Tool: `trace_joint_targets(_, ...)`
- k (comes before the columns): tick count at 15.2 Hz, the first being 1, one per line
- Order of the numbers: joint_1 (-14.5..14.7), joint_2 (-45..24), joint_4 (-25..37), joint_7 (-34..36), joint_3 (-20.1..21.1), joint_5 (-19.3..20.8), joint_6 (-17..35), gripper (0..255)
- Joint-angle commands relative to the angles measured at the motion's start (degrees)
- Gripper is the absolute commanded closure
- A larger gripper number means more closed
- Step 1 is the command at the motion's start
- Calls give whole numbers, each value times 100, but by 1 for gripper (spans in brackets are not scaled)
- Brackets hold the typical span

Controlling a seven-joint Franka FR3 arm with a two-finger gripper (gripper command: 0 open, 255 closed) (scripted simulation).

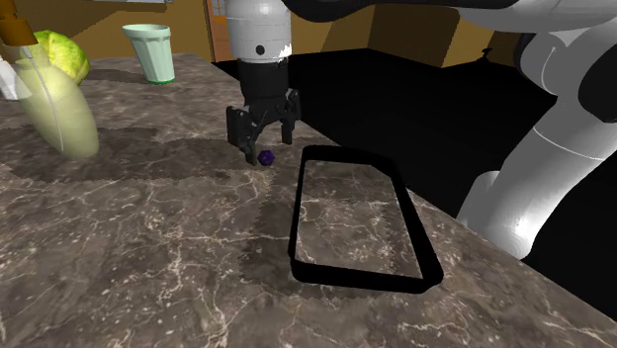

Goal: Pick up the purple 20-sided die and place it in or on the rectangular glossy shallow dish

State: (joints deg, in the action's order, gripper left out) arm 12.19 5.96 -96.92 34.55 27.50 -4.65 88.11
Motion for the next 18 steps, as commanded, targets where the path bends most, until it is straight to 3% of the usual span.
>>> trace_joint_targets(1, 0, 4, -32, -3, -1, -1, 30, 0)
trace_joint_targets(6, 0, 4, -30, -3, 0, -1, 29, 0)
trace_joint_targets(7, 0, 4, -30, -3, 0, -1, 29, 255)
trace_joint_targets(18, 0, -37, 166, 17, 4, 16, -130, 255)
